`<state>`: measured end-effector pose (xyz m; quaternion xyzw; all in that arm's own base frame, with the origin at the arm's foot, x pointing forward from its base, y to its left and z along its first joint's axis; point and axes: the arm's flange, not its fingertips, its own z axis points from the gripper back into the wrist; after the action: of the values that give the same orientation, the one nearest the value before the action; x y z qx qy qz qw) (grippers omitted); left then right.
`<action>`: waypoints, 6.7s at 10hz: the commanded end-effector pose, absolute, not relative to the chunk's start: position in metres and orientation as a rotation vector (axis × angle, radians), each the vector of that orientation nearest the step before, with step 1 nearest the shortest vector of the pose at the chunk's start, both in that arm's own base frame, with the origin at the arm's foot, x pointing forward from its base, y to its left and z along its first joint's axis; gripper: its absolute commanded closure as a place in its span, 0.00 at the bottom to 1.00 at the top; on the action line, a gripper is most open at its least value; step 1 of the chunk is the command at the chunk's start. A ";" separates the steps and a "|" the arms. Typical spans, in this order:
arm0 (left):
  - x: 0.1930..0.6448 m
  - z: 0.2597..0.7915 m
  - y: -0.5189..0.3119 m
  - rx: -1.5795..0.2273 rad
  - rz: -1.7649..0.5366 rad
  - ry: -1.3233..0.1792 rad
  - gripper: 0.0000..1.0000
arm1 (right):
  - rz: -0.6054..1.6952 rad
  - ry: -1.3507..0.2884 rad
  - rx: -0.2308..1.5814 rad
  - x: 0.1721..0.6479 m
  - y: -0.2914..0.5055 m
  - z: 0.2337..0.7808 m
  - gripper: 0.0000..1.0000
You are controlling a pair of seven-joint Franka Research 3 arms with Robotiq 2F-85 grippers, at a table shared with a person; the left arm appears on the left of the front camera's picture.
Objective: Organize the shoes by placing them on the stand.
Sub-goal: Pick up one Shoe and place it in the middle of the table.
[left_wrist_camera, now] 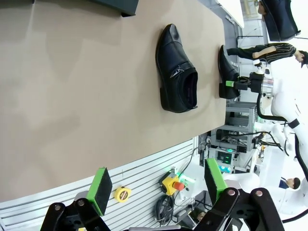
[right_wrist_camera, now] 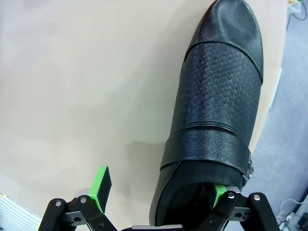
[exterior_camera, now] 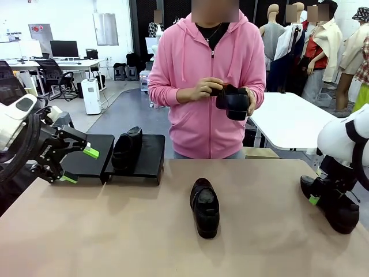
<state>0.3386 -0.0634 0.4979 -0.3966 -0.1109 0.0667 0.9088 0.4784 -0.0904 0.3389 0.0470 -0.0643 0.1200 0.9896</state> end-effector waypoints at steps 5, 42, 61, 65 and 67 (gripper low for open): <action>0.338 0.497 -0.063 -0.811 0.132 -0.226 0.00 | 0.238 -0.070 0.096 0.484 -0.090 0.338 1.00; 0.338 0.497 -0.063 -0.811 0.132 -0.226 0.00 | 0.184 -0.510 0.194 0.250 0.043 0.575 1.00; 0.338 0.497 -0.063 -0.811 0.132 -0.226 0.00 | 0.207 -0.075 0.102 0.295 0.475 0.442 1.00; 0.338 0.497 -0.063 -0.811 0.132 -0.226 0.00 | 0.167 -0.105 0.059 0.347 0.464 0.381 1.00; 0.338 0.497 -0.063 -0.811 0.132 -0.226 0.00 | 0.157 -0.164 0.073 0.354 0.463 0.369 1.00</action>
<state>0.3385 -0.0645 0.4962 -0.3919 -0.1083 0.0629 0.9114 0.3549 0.4479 0.3651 0.0358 -0.0459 0.0944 0.9938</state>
